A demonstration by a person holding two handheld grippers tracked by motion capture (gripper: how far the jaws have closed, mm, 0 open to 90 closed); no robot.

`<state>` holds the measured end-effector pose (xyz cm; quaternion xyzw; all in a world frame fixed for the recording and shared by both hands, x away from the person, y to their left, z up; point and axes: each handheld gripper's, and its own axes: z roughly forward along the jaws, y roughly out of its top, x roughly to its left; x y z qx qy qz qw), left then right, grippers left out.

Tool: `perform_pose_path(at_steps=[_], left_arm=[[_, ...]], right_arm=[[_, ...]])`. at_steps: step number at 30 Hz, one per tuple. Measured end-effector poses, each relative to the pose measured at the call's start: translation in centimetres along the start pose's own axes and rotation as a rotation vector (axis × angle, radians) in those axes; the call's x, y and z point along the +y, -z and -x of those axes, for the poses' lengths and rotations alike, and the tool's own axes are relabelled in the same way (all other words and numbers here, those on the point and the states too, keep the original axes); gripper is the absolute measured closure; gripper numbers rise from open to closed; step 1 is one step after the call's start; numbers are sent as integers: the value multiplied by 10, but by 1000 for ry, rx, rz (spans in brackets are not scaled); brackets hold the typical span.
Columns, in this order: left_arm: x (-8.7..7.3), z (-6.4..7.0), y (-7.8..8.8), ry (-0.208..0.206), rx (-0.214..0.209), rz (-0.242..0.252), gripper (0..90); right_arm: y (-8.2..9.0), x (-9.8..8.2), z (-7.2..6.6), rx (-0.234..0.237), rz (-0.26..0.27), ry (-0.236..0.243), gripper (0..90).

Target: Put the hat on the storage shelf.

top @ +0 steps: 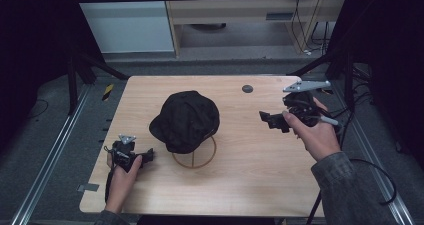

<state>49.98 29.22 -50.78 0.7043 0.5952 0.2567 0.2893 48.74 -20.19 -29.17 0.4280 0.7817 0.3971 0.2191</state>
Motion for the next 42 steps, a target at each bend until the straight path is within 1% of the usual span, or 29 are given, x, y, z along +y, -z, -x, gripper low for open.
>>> perform_pose_path(at_steps=[3, 4, 6, 9, 10, 11, 12, 14, 16, 17, 19, 21, 22, 23, 25, 29, 33, 35, 40, 42], left_arm=[[0, 0, 0, -1, -1, 0, 0], [0, 0, 0, -1, -2, 0, 0], [0, 1, 0, -1, -2, 0, 0], [0, 1, 0, -4, -2, -2, 0], [0, 1, 0, -4, -2, -2, 0], [0, 1, 0, -4, -3, -2, 0], [0, 1, 0, -4, -3, -2, 0], [0, 1, 0, -4, -3, -2, 0], [0, 1, 0, -4, -3, -2, 0], [0, 1, 0, -4, -3, -2, 0], [0, 1, 0, -4, -3, -2, 0], [0, 1, 0, -4, -3, -2, 0], [0, 1, 0, -4, -3, -2, 0], [0, 1, 0, -4, -3, -2, 0], [0, 1, 0, -4, -3, -2, 0], [0, 1, 0, -4, -3, -2, 0], [0, 1, 0, -4, -3, -2, 0], [0, 1, 0, -4, -3, -2, 0], [0, 1, 0, -4, -3, -2, 0], [0, 1, 0, -4, -3, -2, 0]], right_arm=[[-3, -9, 2, -8, 0, -1, 117], [-7, -19, 5, -15, 5, 0, 120], [-11, -28, 8, -24, 7, 3, 122], [-17, -42, 13, -30, 1, -8, 130], [-17, -42, 13, -30, 1, -8, 130], [-22, -52, 15, -35, -8, -9, 133], [-24, -56, 16, -39, -12, -7, 135], [-28, -63, 17, -40, -20, -18, 136], [-33, -70, 18, -46, -27, -13, 136], [-33, -70, 18, -46, -27, -13, 136], [-39, -79, 17, -52, -37, -9, 136], [-41, -81, 17, -51, -39, -10, 137], [-45, -86, 15, -64, -48, 4, 137], [-47, -88, 15, -63, -51, 7, 137], [-51, -93, 15, -61, -56, -2, 137], [-59, -101, 14, -64, -71, 5, 137], [-64, -106, 15, -67, -65, 2, 138], [-68, -109, 15, -69, -70, 8, 139], [-78, -117, 15, -67, -76, -8, 143], [-80, -118, 15, -68, -78, -3, 143]])
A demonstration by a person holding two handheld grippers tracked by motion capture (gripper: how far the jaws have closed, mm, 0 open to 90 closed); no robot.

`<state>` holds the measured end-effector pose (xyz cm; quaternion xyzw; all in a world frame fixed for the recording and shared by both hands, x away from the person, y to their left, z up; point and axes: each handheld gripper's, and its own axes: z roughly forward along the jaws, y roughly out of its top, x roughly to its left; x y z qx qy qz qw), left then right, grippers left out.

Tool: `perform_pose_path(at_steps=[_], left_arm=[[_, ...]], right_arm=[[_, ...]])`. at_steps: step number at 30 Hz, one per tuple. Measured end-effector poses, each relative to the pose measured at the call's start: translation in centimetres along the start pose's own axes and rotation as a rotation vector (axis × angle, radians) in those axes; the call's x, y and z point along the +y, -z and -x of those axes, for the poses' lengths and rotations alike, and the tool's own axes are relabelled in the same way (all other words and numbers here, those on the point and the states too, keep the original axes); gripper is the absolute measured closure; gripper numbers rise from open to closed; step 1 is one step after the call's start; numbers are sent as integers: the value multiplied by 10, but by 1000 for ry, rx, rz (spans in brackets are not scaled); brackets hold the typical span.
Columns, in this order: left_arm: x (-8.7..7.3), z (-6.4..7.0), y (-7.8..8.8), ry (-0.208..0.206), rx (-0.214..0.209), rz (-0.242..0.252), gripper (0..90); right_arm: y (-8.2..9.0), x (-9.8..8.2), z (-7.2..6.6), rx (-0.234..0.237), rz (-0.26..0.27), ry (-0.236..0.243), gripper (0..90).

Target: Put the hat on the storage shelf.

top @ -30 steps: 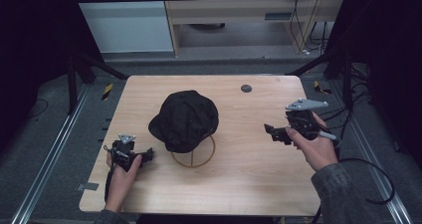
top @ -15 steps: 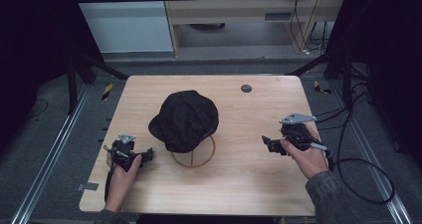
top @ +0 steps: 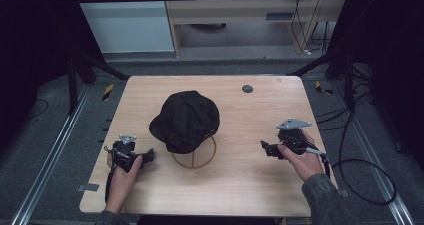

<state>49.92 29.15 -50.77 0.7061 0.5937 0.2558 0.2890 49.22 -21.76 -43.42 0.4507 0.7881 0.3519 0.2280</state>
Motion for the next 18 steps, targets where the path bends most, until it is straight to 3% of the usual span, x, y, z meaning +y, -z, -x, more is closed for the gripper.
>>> perform_pose_path(at_steps=[18], left_arm=[[0, 0, 0, 0, 0, 0, 0]], right_arm=[[-32, -11, -13, 41, -42, -7, 143]])
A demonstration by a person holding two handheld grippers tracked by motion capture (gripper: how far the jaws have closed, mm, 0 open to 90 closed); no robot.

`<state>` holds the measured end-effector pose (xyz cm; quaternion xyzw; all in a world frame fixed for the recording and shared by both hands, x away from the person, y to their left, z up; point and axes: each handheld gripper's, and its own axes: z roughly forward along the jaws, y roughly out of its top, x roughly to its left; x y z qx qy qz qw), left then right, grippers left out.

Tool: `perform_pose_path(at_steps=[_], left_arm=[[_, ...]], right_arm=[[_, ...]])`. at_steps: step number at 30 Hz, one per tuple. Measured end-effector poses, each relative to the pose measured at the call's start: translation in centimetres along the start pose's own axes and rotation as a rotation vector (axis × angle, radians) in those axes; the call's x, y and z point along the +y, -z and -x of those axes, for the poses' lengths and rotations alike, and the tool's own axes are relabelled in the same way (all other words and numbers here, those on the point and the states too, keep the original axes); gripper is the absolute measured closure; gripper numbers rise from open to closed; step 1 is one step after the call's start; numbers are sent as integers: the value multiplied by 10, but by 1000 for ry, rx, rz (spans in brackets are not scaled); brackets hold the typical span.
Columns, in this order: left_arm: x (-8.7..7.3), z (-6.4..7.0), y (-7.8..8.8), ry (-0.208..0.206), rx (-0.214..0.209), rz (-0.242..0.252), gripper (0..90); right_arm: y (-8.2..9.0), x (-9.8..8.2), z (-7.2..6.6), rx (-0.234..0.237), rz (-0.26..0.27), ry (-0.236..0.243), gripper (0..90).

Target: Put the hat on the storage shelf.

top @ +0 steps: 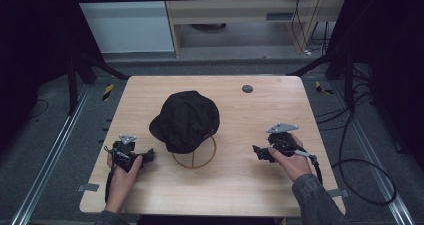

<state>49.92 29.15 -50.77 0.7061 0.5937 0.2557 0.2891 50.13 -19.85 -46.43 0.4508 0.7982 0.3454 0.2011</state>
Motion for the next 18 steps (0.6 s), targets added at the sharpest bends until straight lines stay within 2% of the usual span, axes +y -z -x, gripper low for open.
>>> perform_pose_path(at_steps=[8, 18], left_arm=[[0, 0, 0, 0, 0, 0, 0], [0, 0, 0, 2, 0, 2, 0]], right_arm=[[-12, -2, -5, 12, -4, -13, 141], [-26, -3, -9, 30, 13, -54, 140]])
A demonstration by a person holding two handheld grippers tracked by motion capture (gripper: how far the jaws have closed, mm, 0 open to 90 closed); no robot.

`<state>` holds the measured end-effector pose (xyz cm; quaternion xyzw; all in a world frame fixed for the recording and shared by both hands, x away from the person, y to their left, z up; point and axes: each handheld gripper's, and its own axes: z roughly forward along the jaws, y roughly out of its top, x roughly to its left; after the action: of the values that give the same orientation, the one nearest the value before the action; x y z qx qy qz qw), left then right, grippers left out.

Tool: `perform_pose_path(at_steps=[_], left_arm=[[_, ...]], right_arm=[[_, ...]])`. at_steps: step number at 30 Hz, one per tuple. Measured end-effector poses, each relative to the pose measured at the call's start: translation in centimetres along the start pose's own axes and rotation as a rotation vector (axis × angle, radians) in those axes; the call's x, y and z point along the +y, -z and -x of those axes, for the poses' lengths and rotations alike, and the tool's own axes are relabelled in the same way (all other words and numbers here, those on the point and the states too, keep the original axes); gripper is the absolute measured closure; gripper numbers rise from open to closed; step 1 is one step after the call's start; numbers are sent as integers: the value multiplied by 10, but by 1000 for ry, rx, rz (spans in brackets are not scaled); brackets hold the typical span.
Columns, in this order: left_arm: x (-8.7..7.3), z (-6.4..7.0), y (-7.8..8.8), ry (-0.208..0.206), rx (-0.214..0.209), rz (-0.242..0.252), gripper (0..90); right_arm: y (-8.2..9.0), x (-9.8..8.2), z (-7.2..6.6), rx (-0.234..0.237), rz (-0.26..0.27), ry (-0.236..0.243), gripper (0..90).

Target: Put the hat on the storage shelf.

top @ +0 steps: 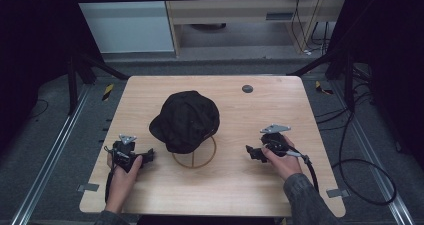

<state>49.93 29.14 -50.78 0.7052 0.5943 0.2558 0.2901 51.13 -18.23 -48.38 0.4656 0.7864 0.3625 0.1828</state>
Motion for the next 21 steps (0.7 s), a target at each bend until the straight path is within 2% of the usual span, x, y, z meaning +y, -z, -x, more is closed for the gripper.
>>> perform_pose_path(at_steps=[21], left_arm=[[1, -2, -1, -3, -2, 0, 0]], right_arm=[[-20, -3, -6, -23, 7, -24, 122]])
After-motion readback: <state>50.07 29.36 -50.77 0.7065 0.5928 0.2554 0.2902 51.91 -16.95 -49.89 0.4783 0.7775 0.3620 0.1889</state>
